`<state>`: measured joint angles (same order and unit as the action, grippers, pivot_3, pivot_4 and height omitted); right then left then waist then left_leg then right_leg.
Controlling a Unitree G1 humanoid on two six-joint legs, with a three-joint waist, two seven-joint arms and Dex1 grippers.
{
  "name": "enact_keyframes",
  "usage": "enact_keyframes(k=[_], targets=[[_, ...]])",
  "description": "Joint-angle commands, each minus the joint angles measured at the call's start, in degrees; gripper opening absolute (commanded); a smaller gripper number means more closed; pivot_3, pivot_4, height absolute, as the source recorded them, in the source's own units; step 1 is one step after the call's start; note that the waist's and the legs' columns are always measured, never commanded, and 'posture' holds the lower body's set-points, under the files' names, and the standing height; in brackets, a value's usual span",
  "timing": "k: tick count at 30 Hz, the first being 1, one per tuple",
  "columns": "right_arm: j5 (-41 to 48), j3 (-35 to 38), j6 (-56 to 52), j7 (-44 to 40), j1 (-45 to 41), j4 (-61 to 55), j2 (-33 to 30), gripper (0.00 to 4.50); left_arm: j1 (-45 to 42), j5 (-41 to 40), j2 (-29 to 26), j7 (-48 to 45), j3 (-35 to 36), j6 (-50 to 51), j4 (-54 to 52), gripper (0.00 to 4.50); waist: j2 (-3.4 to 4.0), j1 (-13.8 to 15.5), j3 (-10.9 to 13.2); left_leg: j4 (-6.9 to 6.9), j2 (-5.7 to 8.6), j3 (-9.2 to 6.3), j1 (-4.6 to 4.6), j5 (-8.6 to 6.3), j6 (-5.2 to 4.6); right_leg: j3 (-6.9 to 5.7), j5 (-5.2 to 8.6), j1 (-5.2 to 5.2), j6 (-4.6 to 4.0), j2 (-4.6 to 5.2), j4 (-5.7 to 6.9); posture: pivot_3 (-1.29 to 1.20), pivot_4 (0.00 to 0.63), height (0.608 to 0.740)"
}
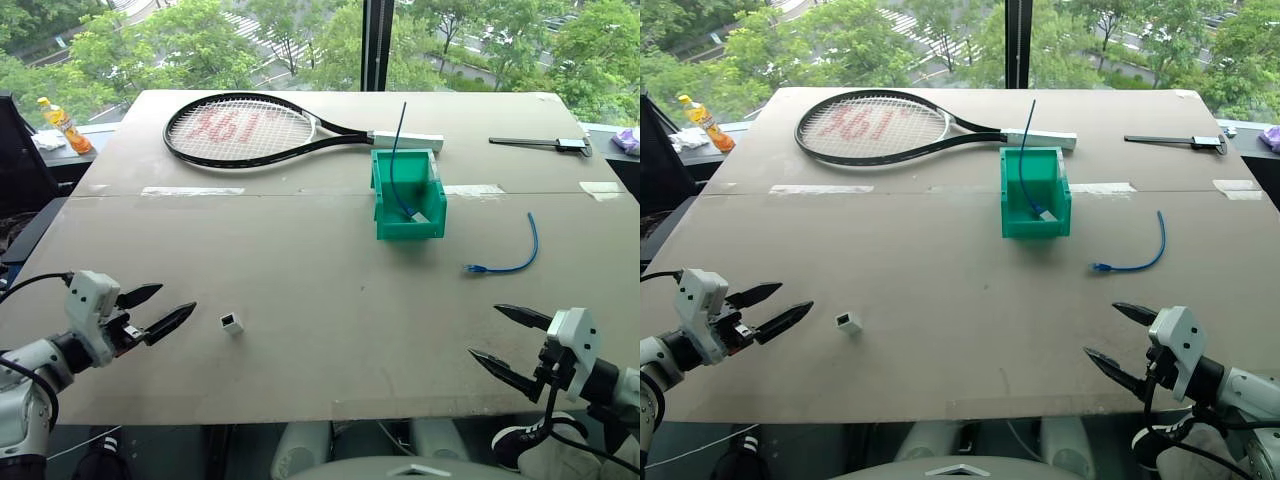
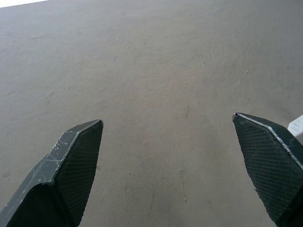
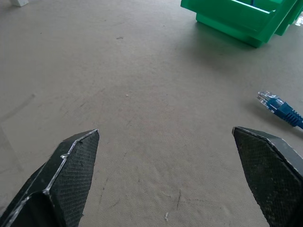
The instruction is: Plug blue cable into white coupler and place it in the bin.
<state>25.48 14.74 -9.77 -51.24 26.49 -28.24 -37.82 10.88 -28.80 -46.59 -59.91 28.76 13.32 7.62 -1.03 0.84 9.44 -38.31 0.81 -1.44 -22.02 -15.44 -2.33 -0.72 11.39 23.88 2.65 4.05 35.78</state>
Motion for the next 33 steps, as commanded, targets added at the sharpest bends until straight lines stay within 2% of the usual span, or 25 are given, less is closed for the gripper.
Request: enact_keyframes(k=[1,9,13,19,21,25,29,33], targets=[[0.42,1.27,0.69,0.25,-0.33,-0.93,0.03,4.45,-0.8,-0.51,0.46,0.87,1.13,-0.41,-0.96,4.5,0.0,0.0,0.0,0.0,0.0,0.0,0.0,0.0,0.0,0.0,0.0,0.0,0.0,0.0,0.0,0.0,0.15,0.74],[0.95,0.74,-0.63,2.77,-1.33,-3.0,0.89,4.45,-2.83,-2.04,1.98,2.85,1.3,2.05,-2.56,4.5,0.0,0.01,0.0,0.0,0.0,0.0,-0.01,0.0,0.0,-0.04,0.0,0.0,0.0,0.0,0.0,0.0,0.15,0.74],[0.36,0.54,-2.64,5.5,-4.61,-3.53,0.63,4.45,-4.84,-4.18,2.86,2.82,1.02,2.99,-6.0,4.5,0.0,0.0,0.0,-0.01,0.0,0.0,0.0,0.0,0.0,-0.03,0.0,-0.01,0.0,0.0,0.0,0.0,0.15,0.74],[-3.9,-0.74,-11.96,8.73,-12.11,-3.38,-5.82,4.45,-6.73,-9.64,2.24,-0.45,-0.33,6.08,-17.36,4.5,0.02,0.02,0.02,-0.02,0.02,0.01,-0.02,0.0,0.0,-0.06,-0.06,0.01,-0.09,0.01,0.01,0.0,0.15,0.74],[-1.44,-0.71,-15.69,6.26,-15.5,-1.69,-8.72,4.45,-7.34,-11.83,1.29,-1.91,-1.54,8.05,-22.14,4.5,0.03,-0.01,0.04,-0.01,0.03,0.02,-0.04,0.0,0.01,-0.06,-0.13,0.02,-0.21,0.0,0.0,0.0,0.15,0.74],[-3.0,-3.77,-18.52,2.14,-24.3,4.73,-14.37,4.45,-7.87,-14.6,-0.38,-4.11,-5.74,10.64,-30.87,4.5,0.04,-0.13,0.12,-0.02,0.04,0.09,-0.02,0.0,0.0,-0.08,-0.13,0.02,-0.21,-0.05,-0.01,0.0,0.15,0.74],[-6.19,-11.09,-18.48,-4.1,-33.78,13.02,-18.62,4.45,-9.38,-16.22,0.29,-3.0,-9.97,12.44,-36.3,4.5,0.05,-0.2,0.15,-0.02,0.05,0.22,0.04,0.0,-0.02,-0.08,-0.04,0.01,-0.05,-0.16,0.0,0.0,0.15,0.74],[-9.75,-17.8,-17.96,-8.7,-42.45,22.09,-18.97,4.45,-8.81,-16.12,0.62,-3.01,-12.16,12.53,-39.11,4.5,0.07,-0.26,0.22,-0.01,0.03,0.22,0.03,0.01,-0.02,-0.05,-0.15,0.02,-0.24,-0.46,0.0,0.0,0.15,0.74]])
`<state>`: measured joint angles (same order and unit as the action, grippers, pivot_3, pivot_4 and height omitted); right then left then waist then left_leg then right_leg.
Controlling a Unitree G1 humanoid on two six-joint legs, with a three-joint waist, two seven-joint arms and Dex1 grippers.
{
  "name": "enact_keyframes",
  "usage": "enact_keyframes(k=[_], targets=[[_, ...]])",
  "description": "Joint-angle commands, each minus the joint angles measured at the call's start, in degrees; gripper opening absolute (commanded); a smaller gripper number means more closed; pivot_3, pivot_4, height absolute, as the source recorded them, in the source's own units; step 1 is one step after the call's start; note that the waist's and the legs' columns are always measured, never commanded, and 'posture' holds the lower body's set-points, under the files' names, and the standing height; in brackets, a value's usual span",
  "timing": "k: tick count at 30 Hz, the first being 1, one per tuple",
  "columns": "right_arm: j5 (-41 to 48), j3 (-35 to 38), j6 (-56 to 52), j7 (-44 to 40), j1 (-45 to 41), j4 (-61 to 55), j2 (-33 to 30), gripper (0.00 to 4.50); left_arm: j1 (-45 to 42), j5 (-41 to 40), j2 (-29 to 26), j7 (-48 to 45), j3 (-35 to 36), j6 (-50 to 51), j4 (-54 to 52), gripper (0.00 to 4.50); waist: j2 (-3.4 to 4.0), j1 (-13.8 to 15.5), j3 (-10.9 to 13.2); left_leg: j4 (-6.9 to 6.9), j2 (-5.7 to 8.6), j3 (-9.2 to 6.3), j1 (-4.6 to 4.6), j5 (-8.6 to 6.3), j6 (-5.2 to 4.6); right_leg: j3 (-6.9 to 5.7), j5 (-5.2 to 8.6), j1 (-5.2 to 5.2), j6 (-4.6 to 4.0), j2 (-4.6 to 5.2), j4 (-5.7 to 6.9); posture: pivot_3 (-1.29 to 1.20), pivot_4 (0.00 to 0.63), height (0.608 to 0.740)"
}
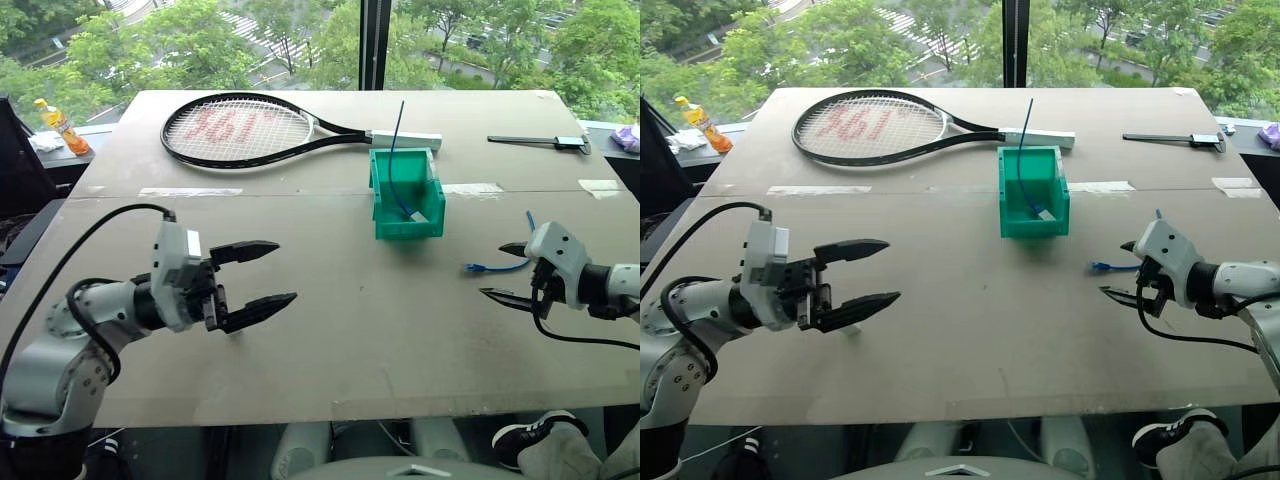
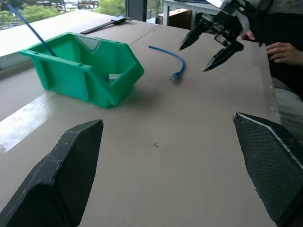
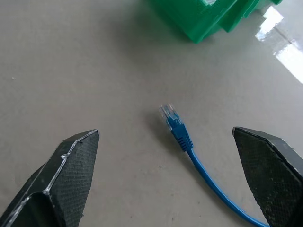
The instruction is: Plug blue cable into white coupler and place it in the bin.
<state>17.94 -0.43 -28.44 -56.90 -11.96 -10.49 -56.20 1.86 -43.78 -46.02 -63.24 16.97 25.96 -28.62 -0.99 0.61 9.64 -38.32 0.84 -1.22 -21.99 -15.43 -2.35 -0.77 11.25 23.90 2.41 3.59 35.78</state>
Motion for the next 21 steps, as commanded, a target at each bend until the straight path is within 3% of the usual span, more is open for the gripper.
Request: enact_keyframes(k=[1,9,12,16,17,20,21], targets=[[-3.08,-3.99,1.05,-4.0,-5.91,6.45,-0.4,4.45,0.66,-0.8,-0.07,-0.02,-0.74,-0.4,-3.38,4.5,0.04,-0.01,0.05,0.0,0.0,0.04,-0.01,0.0,0.0,0.04,-0.01,0.01,-0.01,0.0,0.0,0.0,0.15,0.74],[-8.55,-10.25,4.79,-8.31,-15.76,18.45,2.91,4.45,4.92,0.33,1.13,1.2,-2.14,-1.9,-7.11,4.5,0.02,0.07,0.13,-0.01,0.01,0.15,0.0,-0.01,-0.03,0.13,-0.01,0.02,-0.01,0.01,-0.03,0.0,0.15,0.74],[-10.63,-11.98,7.5,-9.45,-17.53,23.02,4.6,3.69,6.03,0.96,1.9,2.08,-2.48,-2.47,-7.52,4.5,0.03,0.22,0.14,-0.01,0.01,0.12,0.0,-0.01,-0.03,0.11,-0.02,0.01,-0.02,0.01,-0.03,0.0,0.15,0.74],[-12.56,-12.99,10.18,-10.2,-18.64,27.2,6.24,2.1,6.53,1.47,2.37,2.7,-2.77,-3.09,-7.53,4.5,0.02,0.09,0.13,-0.02,0.01,0.14,0.03,-0.01,-0.03,0.12,-0.02,0.0,-0.01,0.0,-0.03,0.0,0.15,0.74],[-12.74,-12.87,10.89,-10.14,-18.72,27.55,6.46,1.95,6.63,1.69,2.39,2.62,-2.87,-3.3,-7.51,4.5,0.02,0.0,0.13,-0.02,0.01,0.13,0.03,-0.01,-0.03,0.12,-0.02,0.0,-0.01,0.0,-0.03,0.0,0.15,0.74],[-12.69,-12.57,13.21,-11.67,-18.26,26.74,6.54,0.84,6.91,2.08,2.57,2.49,-3.02,-3.88,-7.28,4.5,0.0,-0.02,0.12,-0.05,0.0,0.21,0.15,-0.01,-0.03,0.16,-0.03,-0.08,0.01,0.0,0.01,0.0,0.15,0.74],[-11.96,-12.5,12.54,-12.85,-17.53,24.07,6.18,0.17,7.13,2.26,2.57,2.27,-3.0,-4.25,-7.01,4.5,0.0,0.0,0.12,-0.06,0.0,0.22,0.15,-0.01,-0.03,0.17,-0.03,-0.09,0.01,0.0,0.03,0.0,0.15,0.74]])
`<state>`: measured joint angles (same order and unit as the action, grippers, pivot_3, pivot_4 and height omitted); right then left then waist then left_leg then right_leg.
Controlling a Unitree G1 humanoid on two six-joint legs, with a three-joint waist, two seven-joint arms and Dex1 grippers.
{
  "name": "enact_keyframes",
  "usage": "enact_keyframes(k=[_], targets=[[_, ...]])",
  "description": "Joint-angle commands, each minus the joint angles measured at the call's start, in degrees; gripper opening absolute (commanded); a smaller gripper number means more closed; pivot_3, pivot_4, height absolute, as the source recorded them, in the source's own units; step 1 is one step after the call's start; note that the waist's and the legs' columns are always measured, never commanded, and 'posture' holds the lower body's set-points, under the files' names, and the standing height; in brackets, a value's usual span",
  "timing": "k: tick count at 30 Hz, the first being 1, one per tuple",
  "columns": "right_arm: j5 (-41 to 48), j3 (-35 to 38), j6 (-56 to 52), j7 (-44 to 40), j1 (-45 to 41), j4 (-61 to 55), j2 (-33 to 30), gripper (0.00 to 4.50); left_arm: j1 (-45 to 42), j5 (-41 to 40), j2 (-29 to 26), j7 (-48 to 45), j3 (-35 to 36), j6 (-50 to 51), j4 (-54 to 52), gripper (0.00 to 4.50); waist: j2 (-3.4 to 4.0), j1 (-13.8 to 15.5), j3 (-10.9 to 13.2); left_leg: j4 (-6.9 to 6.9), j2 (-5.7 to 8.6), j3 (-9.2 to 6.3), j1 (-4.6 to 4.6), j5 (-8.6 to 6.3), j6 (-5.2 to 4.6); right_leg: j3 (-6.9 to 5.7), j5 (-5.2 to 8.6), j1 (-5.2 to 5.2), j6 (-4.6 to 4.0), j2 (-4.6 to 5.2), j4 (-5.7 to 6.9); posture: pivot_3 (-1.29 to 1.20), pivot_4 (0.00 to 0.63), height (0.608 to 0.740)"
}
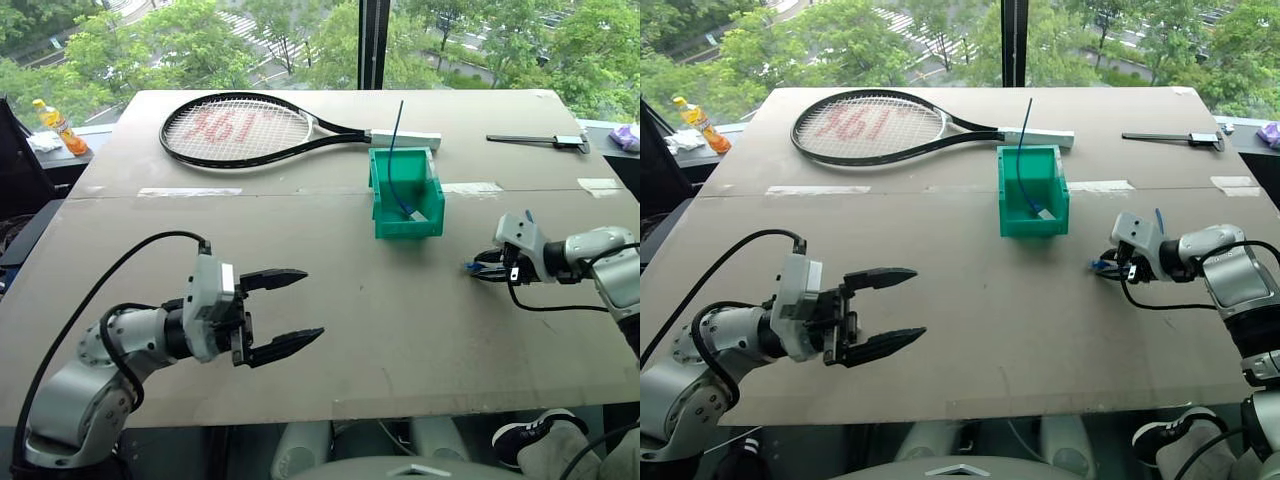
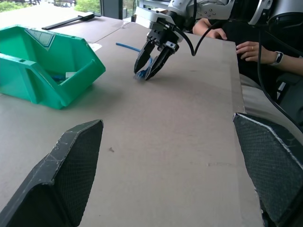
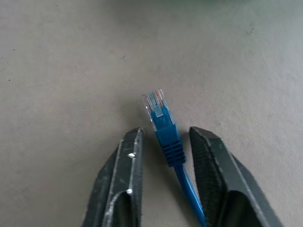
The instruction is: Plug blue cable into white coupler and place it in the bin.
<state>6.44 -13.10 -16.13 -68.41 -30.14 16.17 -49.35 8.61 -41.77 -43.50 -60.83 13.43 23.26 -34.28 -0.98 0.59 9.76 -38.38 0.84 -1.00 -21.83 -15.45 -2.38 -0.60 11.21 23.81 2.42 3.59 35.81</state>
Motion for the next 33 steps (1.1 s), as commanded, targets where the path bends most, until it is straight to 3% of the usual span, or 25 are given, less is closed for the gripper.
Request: enact_keyframes(k=[1,5,7,13,16,20,23,24,30,33], targets=[[0.64,0.15,-1.2,-2.36,1.48,-6.43,-0.85,0.02,0.6,0.44,0.01,-0.4,0.57,-1.91,-1.05,4.5,0.0,0.04,0.0,0.0,0.0,0.0,0.0,0.0,0.0,0.0,0.0,0.0,0.0,0.0,0.01,0.0,0.15,0.74],[2.0,-1.61,-8.12,-2.07,3.02,-19.29,0.78,0.02,0.98,0.96,-0.12,-1.13,0.48,-2.87,-0.02,4.5,0.03,0.01,0.02,0.04,-0.02,-0.11,-0.08,0.0,0.0,-0.05,0.0,0.09,-0.02,-0.02,0.02,0.0,0.15,0.74],[0.07,-5.46,-11.77,0.86,1.95,-24.77,4.88,0.02,1.15,1.7,-0.17,-1.81,0.26,-3.55,1.13,4.5,0.03,-0.06,0.02,0.06,-0.03,-0.1,-0.1,0.0,0.01,-0.05,0.0,0.11,-0.03,-0.02,0.02,0.0,0.15,0.74],[-6.84,-15.4,-13.75,6.06,-1.55,-23.86,14.79,0.02,0.94,5.13,-0.58,-2.24,-0.85,-5.4,4.04,4.5,0.04,-0.16,0.03,0.05,-0.02,-0.18,-0.13,0.0,0.02,-0.12,0.0,0.14,-0.02,-0.02,0.03,0.0,0.15,0.74],[-7.6,-16.62,-11.94,6.26,-2.35,-20.29,17.03,1.13,0.7,8.48,-0.58,-1.91,-1.73,-7.36,5.4,4.5,-0.09,-0.15,-0.04,0.01,0.02,-0.17,-0.09,0.0,0.02,-0.11,0.0,0.09,-0.02,0.0,0.01,0.0,0.15,0.74],[-8.23,-14.9,-8.63,5.91,-1.65,-20.08,15.29,2.96,-1.12,10.29,-1.09,-2.2,-3.79,-7.3,6.44,4.5,-0.09,-0.16,-0.05,0.06,0.0,-0.19,-0.06,0.0,0.02,-0.12,0.0,0.08,-0.03,-0.02,0.02,0.0,0.15,0.74],[-1.09,-5.15,-8.35,5.71,3.65,-29.44,12.68,4.27,-6.96,15.15,-2.46,-0.72,-9.81,-4.57,8.04,4.5,-0.05,0.86,-0.02,0.06,0.03,-0.35,-0.15,0.0,0.03,-0.25,0.0,0.08,-0.05,-0.01,0.02,0.0,0.15,0.74],[1.43,-2.42,-9.04,5.18,5.86,-32.56,11.63,4.44,-9.02,15.62,-2.79,-1.09,-11.75,-3.43,8.56,4.5,-0.01,1.14,0.01,0.05,0.08,-0.46,-0.22,0.0,0.03,-0.33,0.0,0.08,-0.06,0.02,-0.01,0.0,0.15,0.74],[11.44,11.57,-13.33,9.03,22.18,-47.65,8.9,4.44,-22.08,22.6,-0.86,-1.43,-22.16,-1.95,14.87,4.5,0.02,0.42,0.04,0.04,0.14,-0.46,-0.33,0.0,0.01,-0.31,0.0,0.1,-0.02,0.04,-0.08,0.0,0.15,0.74],[11.06,18.68,-9.28,14.04,34.33,-54.11,10.6,4.44,-28.87,25.69,1.26,-3.3,-27.13,-3.01,19.91,4.5,0.01,0.58,0.04,0.04,0.1,-0.53,-0.33,0.0,0.01,-0.39,-0.1,0.1,0.18,-0.02,-0.03,0.0,0.15,0.74]])
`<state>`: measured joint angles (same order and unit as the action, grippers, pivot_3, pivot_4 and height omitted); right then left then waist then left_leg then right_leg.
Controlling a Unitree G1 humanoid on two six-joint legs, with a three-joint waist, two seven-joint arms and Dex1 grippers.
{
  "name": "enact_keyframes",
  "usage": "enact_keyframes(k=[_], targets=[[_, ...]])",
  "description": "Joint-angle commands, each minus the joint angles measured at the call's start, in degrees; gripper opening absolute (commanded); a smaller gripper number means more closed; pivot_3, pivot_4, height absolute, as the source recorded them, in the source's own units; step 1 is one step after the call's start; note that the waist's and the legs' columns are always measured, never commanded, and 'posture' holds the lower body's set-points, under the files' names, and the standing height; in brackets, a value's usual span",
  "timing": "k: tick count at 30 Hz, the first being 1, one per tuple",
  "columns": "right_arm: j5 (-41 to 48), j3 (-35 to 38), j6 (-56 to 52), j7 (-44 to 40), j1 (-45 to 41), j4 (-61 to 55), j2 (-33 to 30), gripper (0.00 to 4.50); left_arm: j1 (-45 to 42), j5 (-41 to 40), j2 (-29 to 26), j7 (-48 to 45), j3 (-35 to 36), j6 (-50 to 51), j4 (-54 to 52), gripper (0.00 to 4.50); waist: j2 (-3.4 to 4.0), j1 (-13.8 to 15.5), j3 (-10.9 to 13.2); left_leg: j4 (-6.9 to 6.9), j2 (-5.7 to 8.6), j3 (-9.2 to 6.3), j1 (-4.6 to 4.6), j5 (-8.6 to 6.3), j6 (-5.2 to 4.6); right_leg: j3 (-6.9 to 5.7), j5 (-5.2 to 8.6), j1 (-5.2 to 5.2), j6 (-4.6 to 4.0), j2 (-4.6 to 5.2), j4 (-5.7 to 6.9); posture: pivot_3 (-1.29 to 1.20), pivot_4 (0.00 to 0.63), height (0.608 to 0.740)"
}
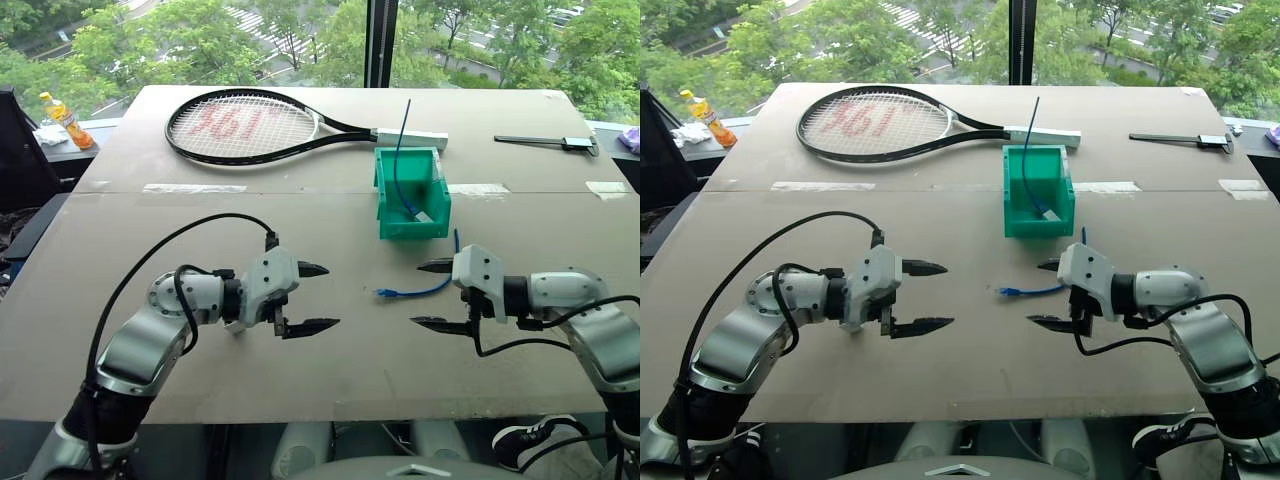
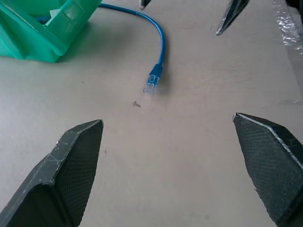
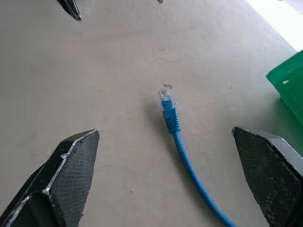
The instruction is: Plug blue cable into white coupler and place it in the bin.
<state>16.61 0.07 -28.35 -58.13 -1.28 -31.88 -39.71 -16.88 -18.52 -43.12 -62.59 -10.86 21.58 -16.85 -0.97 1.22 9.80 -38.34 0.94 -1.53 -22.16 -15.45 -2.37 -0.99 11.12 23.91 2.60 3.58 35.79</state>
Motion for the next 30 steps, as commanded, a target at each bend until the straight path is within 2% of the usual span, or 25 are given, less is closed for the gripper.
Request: enact_keyframes(k=[1,6,11,12,13,14,16,21,23,25,28,30], targets=[[0.44,7.23,4.53,5.07,9.41,-7.61,1.78,4.44,-5.33,3.17,2.0,-1.67,-4.16,-1.08,4.22,4.5,0.01,-0.23,0.0,0.0,0.0,0.0,-0.01,0.0,0.0,-0.01,0.0,0.0,0.01,0.0,0.01,0.0,0.15,0.74],[-0.65,12.12,10.19,10.44,23.73,-13.37,6.16,4.44,-12.79,8.18,7.64,-3.0,-10.47,-3.82,13.81,4.5,-0.02,-0.68,0.01,-0.05,-0.03,0.24,0.11,0.0,-0.01,0.2,0.16,-0.02,0.23,-0.03,0.04,0.0,0.15,0.74],[-2.22,13.05,11.89,14.44,29.88,-16.07,7.77,4.44,-17.4,13.31,10.97,-5.06,-15.11,-8.24,21.98,4.5,-0.04,-0.56,-0.01,-0.06,-0.08,0.31,0.23,0.0,-0.01,0.28,0.24,-0.07,0.08,-0.1,0.09,0.0,0.15,0.74],[-2.32,12.94,11.92,14.93,30.37,-16.39,7.82,4.5,-18.04,13.86,11.28,-5.4,-15.39,-8.8,22.91,3.99,-0.04,-0.48,-0.01,-0.06,-0.09,0.31,0.22,0.0,-0.01,0.28,0.24,-0.07,0.08,-0.1,0.09,0.0,0.15,0.74],[-2.47,13.06,12.02,15.71,31.14,-16.87,8.11,4.5,-18.9,14.15,11.68,-6.49,-15.88,-9.25,23.8,3.74,-0.04,-0.43,0.0,-0.06,-0.08,0.3,0.2,0.0,-0.01,0.28,0.25,-0.07,0.08,-0.1,0.09,0.0,0.15,0.74],[-2.66,13.15,12.06,16.53,31.84,-17.37,8.45,4.5,-19.61,14.15,12.24,-7.13,-16.04,-9.53,24.51,3.3,-0.04,-0.4,0.0,-0.06,-0.08,0.29,0.18,0.0,-0.01,0.27,0.25,-0.05,0.08,-0.1,0.08,0.0,0.15,0.74],[-3.02,13.15,12.21,17.76,32.83,-18.07,8.86,4.5,-20.53,14.29,13.11,-7.84,-16.1,-9.95,25.71,2.11,-0.04,-0.37,0.0,-0.06,-0.08,0.27,0.14,0.0,-0.01,0.26,0.25,-0.04,0.07,-0.09,0.07,0.0,0.15,0.74],[-2.81,11.73,10.97,20.66,33.73,-19.27,10.31,4.5,-20.89,13.77,14.15,-10.38,-15.7,-12.26,26.56,0.08,-0.04,-0.4,0.0,-0.06,-0.07,0.26,0.14,0.0,-0.01,0.26,0.25,-0.03,0.06,-0.08,0.06,0.0,0.15,0.74],[0.46,10.03,5.62,23.71,33.19,-20.16,12.56,4.5,-20.08,12.15,14.34,-12.09,-14.89,-13.94,25.26,0.03,-0.05,-0.39,-0.01,-0.06,-0.08,0.24,0.14,0.0,-0.01,0.25,0.25,-0.03,0.07,-0.08,0.06,0.0,0.15,0.74],[9.16,9.21,-2.26,27.55,31.82,-21.69,16.16,4.5,-19.21,9.37,14.85,-13.4,-12.8,-17.54,23.4,0.03,-0.04,-0.43,0.0,-0.06,-0.09,0.2,0.14,0.0,-0.01,0.22,0.25,-0.04,0.06,-0.07,0.07,0.0,0.15,0.74],[18.82,8.93,-10.03,31.12,30.34,-23.83,18.14,4.5,-19.91,6.75,17.79,-9.93,-8.88,-18.67,22.1,0.03,-0.04,-0.37,0.0,-0.08,-0.11,0.14,0.09,0.0,-0.01,0.22,0.22,-0.03,0.0,0.04,0.07,0.0,0.15,0.74],[22.02,8.53,-14.0,34.18,28.53,-23.82,18.66,4.5,-20.75,5.69,19.94,-7.36,-6.64,-19.32,21.11,0.03,-0.05,-0.3,-0.01,-0.11,-0.09,0.11,0.06,0.0,-0.02,0.21,0.22,-0.04,0.01,0.09,0.06,0.0,0.15,0.74]])
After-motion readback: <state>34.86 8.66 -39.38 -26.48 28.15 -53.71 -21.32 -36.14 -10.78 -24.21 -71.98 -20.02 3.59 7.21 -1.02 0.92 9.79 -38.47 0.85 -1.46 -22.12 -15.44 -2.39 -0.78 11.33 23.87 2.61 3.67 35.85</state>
